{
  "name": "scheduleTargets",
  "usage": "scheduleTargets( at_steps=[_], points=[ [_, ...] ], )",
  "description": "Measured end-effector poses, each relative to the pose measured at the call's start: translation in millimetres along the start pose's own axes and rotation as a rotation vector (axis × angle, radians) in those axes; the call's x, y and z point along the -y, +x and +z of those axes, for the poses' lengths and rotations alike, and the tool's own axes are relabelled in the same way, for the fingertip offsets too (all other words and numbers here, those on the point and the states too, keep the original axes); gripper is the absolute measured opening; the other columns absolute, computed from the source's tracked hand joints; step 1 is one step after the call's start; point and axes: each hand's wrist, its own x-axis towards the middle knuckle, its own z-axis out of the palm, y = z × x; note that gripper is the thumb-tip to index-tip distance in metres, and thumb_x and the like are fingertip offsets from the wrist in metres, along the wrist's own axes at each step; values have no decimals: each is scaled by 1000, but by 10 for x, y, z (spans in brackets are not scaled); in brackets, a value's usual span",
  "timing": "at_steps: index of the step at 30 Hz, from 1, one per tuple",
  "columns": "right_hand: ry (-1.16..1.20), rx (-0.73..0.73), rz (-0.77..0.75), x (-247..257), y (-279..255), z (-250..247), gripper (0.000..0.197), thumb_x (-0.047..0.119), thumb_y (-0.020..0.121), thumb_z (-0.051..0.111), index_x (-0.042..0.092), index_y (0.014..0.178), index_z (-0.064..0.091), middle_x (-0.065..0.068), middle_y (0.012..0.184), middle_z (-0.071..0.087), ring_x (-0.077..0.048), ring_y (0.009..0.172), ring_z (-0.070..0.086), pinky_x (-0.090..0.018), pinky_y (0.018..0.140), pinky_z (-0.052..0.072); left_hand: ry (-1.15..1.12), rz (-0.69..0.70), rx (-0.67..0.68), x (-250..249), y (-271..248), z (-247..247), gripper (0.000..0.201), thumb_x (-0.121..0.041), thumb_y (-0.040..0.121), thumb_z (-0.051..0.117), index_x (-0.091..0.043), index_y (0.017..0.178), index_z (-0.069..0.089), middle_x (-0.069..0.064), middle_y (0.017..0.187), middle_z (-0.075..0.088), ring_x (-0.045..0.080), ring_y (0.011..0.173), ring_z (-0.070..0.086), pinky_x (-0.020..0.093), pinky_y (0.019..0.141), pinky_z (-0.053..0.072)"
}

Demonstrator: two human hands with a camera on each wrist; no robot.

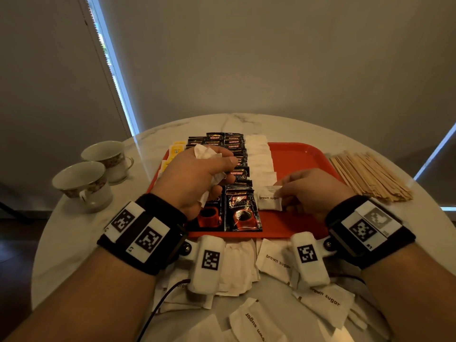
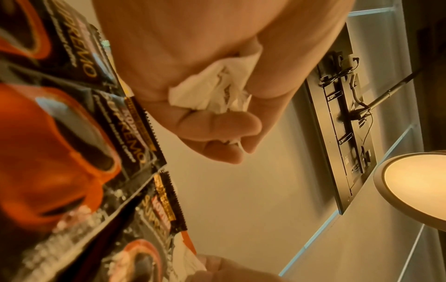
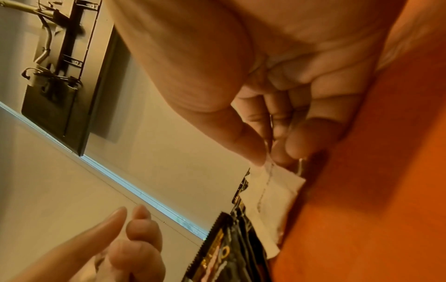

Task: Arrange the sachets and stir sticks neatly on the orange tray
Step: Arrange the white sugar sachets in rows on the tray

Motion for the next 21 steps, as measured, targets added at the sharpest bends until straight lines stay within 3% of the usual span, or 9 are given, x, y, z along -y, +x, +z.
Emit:
scheduleTargets(
  at_steps=[2,7,10,15,18,21],
  points=[
    [-3,1,-5,5,-15,-5,10,-2,89,70,3,97,73,-22,91,74,-28,72,63,-39,74,51,-6,3,-2,-9,-4,0,10,-10,90,76,-17,95,72,-1,75,71,12,66,68,19,41,43],
    [42,-136,-146,12,-29,4,13,1,89,71,10,98,71,-10,84,70,-15,60,60,-26,54,52,-19,-7,0,-20,-7,2,8,-9,91,73,-16,95,71,0,74,69,13,66,67,19,40,41],
    [51,-202,-258,39,-57,19,4,8,91,71,12,92,70,-9,84,70,-17,65,63,-30,62,55,-25,-15,-4,-20,1,2,11,-6,91,72,-17,94,71,1,75,68,14,66,66,19,39,40],
    [63,27,-166,56,-103,107,14,12,95,69,-1,99,70,-13,76,66,-20,62,62,-33,65,57,-93,-74,18,-22,8,5,15,-3,85,64,-14,93,71,5,86,63,15,67,60,20,40,37],
    [97,67,-135,44,-79,106,17,11,95,68,-5,103,70,-14,79,66,-22,66,61,-34,69,56,-254,-117,118,-43,-3,-16,28,-7,68,56,-9,94,66,8,88,57,17,66,52,22,42,36],
    [147,50,-233,79,-118,89,15,15,93,71,1,99,72,-11,83,68,-21,73,62,-34,71,55,-459,-146,177,-64,-23,-24,37,-9,61,45,-7,96,57,11,88,52,20,68,47,24,49,36]
  ],
)
